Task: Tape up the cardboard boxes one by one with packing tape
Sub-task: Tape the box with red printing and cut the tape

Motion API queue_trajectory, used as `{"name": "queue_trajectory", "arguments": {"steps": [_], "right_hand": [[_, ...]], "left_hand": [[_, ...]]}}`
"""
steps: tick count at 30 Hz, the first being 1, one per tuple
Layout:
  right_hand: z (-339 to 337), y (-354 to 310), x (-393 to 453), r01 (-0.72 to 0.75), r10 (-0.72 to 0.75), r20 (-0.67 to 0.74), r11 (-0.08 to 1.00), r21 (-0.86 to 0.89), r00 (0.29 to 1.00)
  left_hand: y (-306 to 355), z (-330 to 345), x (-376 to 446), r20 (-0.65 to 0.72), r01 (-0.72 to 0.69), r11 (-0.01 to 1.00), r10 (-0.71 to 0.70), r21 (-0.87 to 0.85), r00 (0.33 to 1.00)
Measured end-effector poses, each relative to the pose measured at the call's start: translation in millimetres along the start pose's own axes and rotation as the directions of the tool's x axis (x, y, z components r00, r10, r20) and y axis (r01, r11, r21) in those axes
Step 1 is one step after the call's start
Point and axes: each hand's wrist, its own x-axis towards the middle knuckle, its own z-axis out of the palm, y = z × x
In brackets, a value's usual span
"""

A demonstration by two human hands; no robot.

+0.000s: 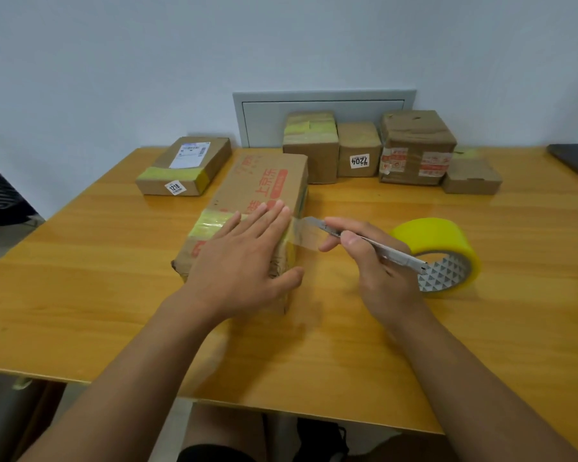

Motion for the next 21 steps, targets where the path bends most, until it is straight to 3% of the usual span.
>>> {"name": "queue_trajectory", "arguments": {"steps": [11,21], "right_hand": [[0.2,0.2,-0.8,-0.045,0.049,0.119,0.998,-0.037,0.992],[-0.9,2.1,-1.6,-0.052,0.060,0.129,0.996,-0.065,0.990]], "left_hand": [[1.8,0.8,0.0,-0.005,0.015,1.000,-0.015,-0.005,1.000],[2.2,1.0,-0.5,-0.003,0.016,1.000,-0.016,0.002,1.000]]}}
